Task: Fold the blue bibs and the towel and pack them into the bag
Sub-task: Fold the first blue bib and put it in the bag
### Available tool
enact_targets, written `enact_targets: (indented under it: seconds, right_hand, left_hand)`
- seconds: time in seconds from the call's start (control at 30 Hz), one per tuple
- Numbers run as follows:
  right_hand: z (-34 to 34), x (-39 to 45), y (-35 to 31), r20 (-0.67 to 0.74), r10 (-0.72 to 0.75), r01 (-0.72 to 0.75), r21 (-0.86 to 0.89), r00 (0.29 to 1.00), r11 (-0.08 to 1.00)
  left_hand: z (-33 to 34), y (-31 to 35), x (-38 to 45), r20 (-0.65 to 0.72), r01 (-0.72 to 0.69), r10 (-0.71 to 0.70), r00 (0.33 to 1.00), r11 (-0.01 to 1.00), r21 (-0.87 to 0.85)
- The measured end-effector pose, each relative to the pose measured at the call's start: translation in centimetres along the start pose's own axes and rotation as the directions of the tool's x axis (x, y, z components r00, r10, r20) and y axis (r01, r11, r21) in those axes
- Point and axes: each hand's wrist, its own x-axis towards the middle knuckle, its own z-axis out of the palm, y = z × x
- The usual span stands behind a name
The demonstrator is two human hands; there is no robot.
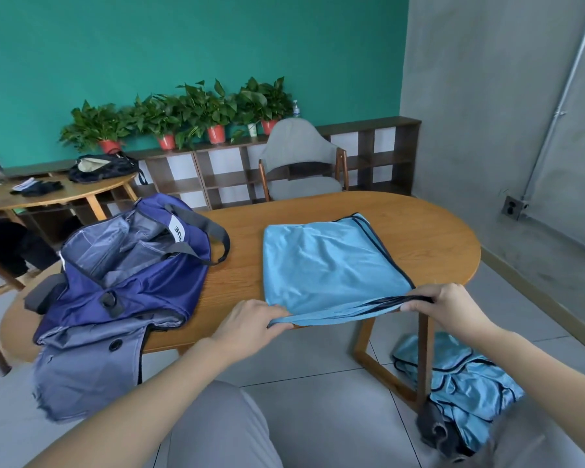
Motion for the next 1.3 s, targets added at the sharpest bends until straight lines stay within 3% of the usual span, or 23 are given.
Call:
enact_targets:
  seconds: [0.17, 0.37, 0.47, 0.57, 0.83, 0.93, 1.07, 1.17, 1.3]
  right_hand:
    - [-2.2, 0.6, -1.6, 0.096, 0.066, -0.085, 0.217, 0.993, 0.972]
    - [-4.0, 4.3, -3.9, -0.015, 0.095, -0.079, 0.430, 0.995, 0.899]
    - [-3.8, 8.2, -4.1, -0.095, 0.110, -0.055, 0.451, 0.989, 0.891]
    - [-2.9, 12.9, -3.9, -0.087, 0.126, -0.074, 0.447, 0.988, 0.891]
    - [3.3, 22.3, 2.0, 0.078, 0.276, -0.285, 0.173, 0.958, 0.943]
    - [4.8, 22.1, 3.5, 0.000, 0.240, -0.240, 0.051, 0.971, 0.969]
    - [4.7, 22.3, 3.5, 0.015, 0.217, -0.218, 0.046, 0.976, 0.975]
    - [4.6, 22.4, 3.6, -0.020, 0.222, -0.222, -0.005, 0.975, 0.975]
    - [5.3, 21.6, 2.7, -0.095, -0.048, 0.013, -0.342, 0.994, 0.940]
  left_hand:
    - [-2.9, 1.5, -0.2, -0.131, 0.054, -0.093, 0.987, 0.961, -0.272]
    - [-6.0, 2.3, 2.7, -0.326, 0.006, -0.225, 0.918, 0.831, -0.557]
    - [-6.8, 1.4, 5.7, -0.339, -0.009, -0.296, 0.893, 0.741, -0.671]
    - [-6.6, -0.7, 9.0, -0.329, -0.006, -0.342, 0.881, 0.685, -0.729]
    - [0.7, -8.6, 15.9, -0.219, 0.273, -0.511, 0.831, 0.719, -0.639]
    - [2.9, -9.7, 16.2, -0.269, 0.326, -0.557, 0.786, 0.742, -0.586]
    - [3.1, -10.4, 16.3, -0.229, 0.300, -0.604, 0.763, 0.645, -0.703]
    - [3.1, -10.2, 16.1, -0.267, 0.295, -0.628, 0.731, 0.644, -0.706]
    - [2.2, -9.1, 15.4, -0.394, 0.306, -0.599, 0.698, 0.746, -0.592]
